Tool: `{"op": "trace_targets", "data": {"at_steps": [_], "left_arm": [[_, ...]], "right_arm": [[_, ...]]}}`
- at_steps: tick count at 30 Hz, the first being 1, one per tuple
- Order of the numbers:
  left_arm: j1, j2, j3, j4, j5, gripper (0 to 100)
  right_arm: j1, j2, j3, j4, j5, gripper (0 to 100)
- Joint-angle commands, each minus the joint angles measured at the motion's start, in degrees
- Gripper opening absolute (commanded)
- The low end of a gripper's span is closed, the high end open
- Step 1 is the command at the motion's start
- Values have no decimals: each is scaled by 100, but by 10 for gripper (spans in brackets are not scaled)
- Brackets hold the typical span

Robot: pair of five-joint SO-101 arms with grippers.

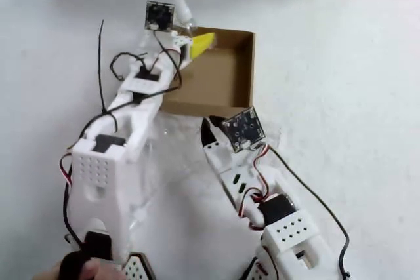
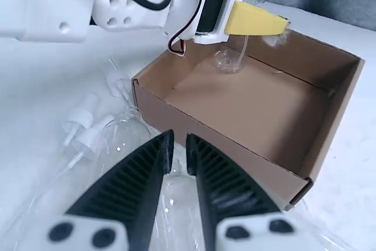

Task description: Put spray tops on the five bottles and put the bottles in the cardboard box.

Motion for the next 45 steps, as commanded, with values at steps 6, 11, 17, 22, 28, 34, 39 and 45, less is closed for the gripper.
{"op": "trace_targets", "data": {"at_steps": [6,11,17,22,28,34,39,45], "left_arm": [[-171,-1121,-9,2040,26,408],[-259,-2018,501,3042,26,408],[-251,-3354,1547,3886,70,404],[-365,-4558,2356,4800,325,404],[-347,-5947,2875,6207,1073,404],[22,-6712,3429,7059,2303,404],[681,-6721,4062,7112,3464,404],[1051,-6589,4862,5969,4053,404]], "right_arm": [[40,-119,-360,13,-18,21],[40,-110,-360,31,-18,21],[40,-92,-360,48,-18,19],[40,-92,-352,48,-18,19],[40,-75,-352,57,-18,18],[48,-75,-343,57,-18,17],[48,-66,-343,66,-18,17],[48,-66,-343,66,-18,17]]}}
